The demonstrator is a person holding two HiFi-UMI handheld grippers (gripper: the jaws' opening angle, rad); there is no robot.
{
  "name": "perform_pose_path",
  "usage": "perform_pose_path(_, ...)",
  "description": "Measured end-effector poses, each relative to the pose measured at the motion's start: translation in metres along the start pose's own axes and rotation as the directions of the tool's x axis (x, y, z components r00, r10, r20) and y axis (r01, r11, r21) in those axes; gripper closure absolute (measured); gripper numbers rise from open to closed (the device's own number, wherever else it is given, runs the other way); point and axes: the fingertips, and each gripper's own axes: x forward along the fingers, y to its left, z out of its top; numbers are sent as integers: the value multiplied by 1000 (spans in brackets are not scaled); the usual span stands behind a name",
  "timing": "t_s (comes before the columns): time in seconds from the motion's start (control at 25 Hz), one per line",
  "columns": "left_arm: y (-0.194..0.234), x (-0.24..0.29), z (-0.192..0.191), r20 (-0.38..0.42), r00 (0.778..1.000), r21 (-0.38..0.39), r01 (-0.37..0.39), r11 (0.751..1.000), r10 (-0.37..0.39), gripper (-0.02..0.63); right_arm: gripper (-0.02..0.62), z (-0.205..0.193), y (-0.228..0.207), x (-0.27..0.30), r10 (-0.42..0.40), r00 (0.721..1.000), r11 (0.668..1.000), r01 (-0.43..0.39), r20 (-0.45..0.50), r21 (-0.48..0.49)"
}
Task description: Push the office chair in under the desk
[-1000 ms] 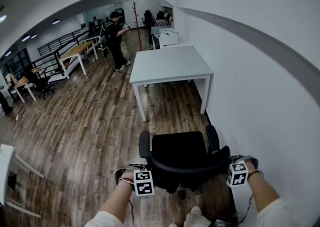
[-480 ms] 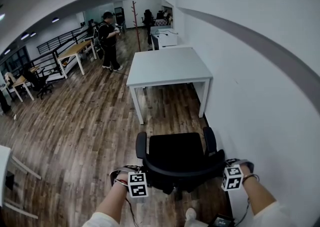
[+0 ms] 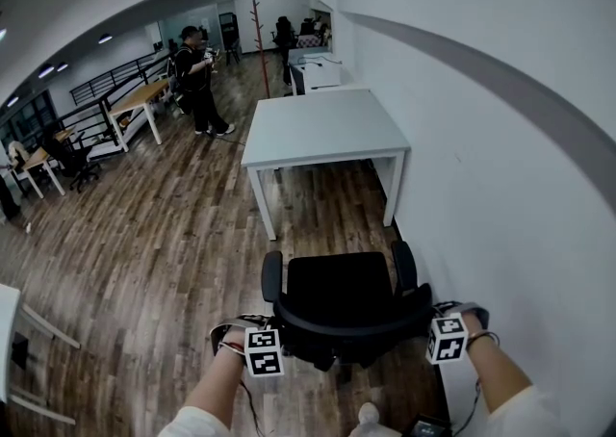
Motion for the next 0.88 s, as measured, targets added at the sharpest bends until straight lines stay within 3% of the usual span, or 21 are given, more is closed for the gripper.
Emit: perform_pose_path(0.88, 63, 21, 1, 1, 1000, -15, -10, 1000, 10, 495, 476, -7, -63, 19, 8, 1000, 1000, -8, 6, -6)
